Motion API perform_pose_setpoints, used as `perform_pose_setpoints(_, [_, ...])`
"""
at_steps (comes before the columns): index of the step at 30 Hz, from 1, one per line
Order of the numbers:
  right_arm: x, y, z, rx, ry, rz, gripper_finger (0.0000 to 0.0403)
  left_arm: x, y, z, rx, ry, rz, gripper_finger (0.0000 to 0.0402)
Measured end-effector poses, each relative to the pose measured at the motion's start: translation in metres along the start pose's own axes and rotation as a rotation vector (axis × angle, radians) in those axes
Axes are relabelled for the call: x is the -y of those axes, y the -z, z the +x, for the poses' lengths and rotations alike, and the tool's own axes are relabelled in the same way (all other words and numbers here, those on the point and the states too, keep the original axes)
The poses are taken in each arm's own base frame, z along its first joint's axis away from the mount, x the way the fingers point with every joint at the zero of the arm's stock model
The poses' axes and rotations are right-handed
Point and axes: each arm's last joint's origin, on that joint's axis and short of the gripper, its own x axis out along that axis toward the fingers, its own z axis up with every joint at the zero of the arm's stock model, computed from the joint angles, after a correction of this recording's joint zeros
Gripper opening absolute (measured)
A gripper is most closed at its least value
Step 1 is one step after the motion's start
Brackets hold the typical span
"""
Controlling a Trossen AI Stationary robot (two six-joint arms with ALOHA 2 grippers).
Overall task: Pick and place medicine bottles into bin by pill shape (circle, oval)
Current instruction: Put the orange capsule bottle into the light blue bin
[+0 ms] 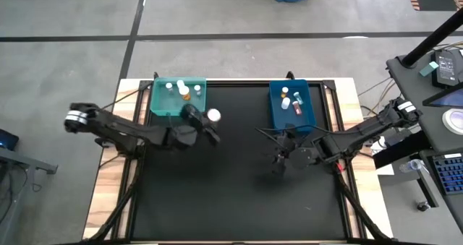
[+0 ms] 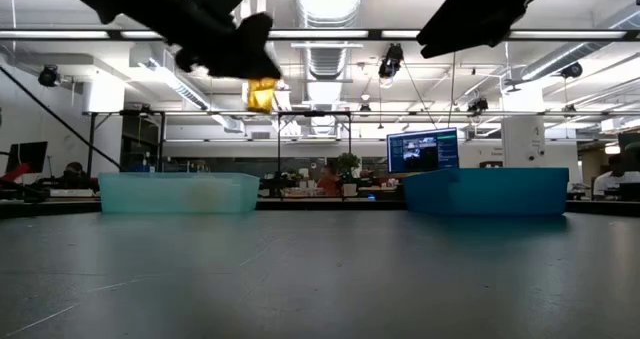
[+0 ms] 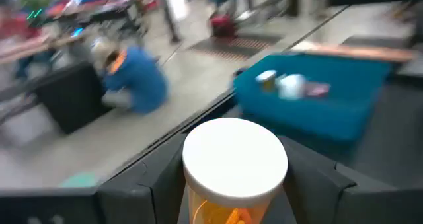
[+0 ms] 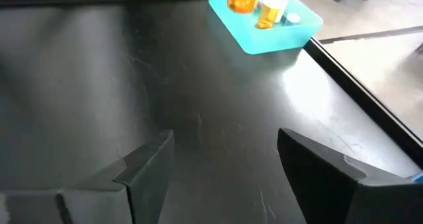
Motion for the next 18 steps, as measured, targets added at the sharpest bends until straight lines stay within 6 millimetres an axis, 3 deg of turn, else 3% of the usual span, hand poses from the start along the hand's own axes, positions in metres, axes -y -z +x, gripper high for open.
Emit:
perform_pose_setpoints(5, [0.000, 0.000, 0.000, 0.001, -0.001, -0.011, 0.0260, -0.054, 0.013, 0.003, -0.081, -0.174, -0.075, 0.0198])
perform_pose_setpoints(11, [0.000, -0.001, 0.000, 0.007, -0.001, -0.017, 0.0258, -0.113, 0.054, 0.010, -0.124, -0.437, -0.220, 0.0198])
perform_pose_setpoints(14, [0.000, -0.001, 0.000, 0.007, -0.001, -0.018, 0.0258, -0.134, 0.074, 0.011, -0.149, -0.541, -0.270, 0.0198])
perform_pose_setpoints(18, [-0.001, -0.002, 0.000, 0.014, -0.003, -0.025, 0.0258, -0.149, 0.084, 0.013, -0.140, -0.617, -0.293, 0.0198])
